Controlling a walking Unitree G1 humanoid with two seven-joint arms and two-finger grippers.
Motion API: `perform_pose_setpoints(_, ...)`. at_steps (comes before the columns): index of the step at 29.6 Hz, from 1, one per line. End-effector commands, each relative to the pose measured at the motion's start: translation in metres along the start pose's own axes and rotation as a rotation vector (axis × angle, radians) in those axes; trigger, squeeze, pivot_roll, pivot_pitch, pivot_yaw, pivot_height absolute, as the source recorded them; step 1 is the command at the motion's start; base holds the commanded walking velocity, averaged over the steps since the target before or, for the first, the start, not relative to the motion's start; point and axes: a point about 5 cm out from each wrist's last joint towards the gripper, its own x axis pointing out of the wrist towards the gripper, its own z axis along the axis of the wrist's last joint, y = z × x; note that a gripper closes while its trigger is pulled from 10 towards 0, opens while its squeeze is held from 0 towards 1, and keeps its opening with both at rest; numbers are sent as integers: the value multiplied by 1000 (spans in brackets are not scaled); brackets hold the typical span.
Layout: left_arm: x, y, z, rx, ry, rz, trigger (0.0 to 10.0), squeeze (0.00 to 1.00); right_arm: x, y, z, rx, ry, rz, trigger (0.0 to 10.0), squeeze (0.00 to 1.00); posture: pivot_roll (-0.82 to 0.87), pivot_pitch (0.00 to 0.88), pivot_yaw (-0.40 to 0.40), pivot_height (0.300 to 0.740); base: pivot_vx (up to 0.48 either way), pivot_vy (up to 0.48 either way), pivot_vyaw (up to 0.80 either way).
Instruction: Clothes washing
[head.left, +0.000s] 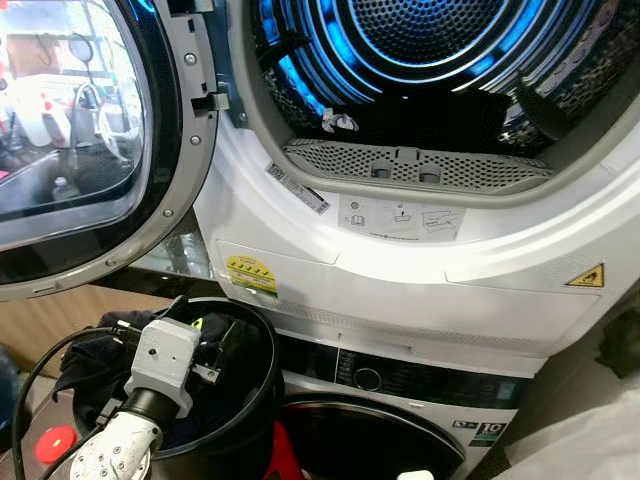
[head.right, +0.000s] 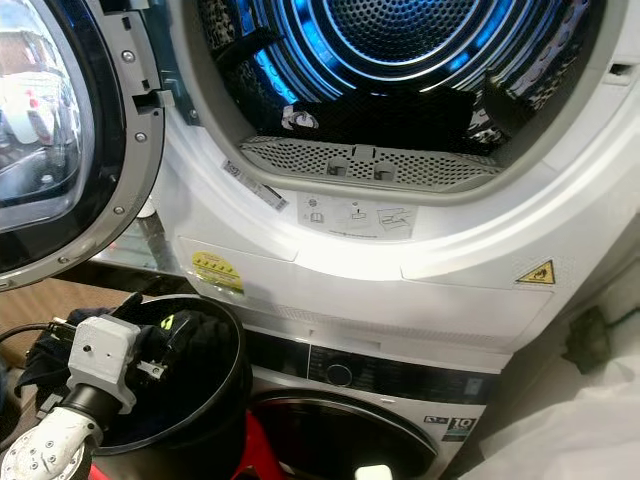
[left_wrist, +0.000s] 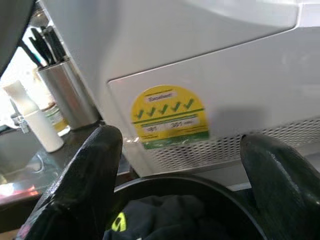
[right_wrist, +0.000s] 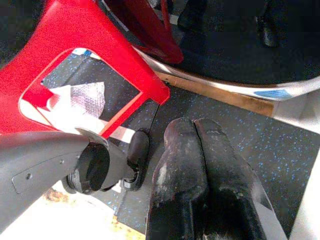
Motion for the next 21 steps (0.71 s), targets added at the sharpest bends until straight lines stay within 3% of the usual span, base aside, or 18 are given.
perform_pose_setpoints(1,0,-1,3,-10,-14,3,10000,0,0,-4,0,-2,2,-12,10000,0,217,0,37,740,0,0,0)
perform_pose_setpoints(21,4,-4,5,-13,-20,-13,10000,0,0,-4,1,-6,3,-12,10000,0,210,0,37,740,0,0,0)
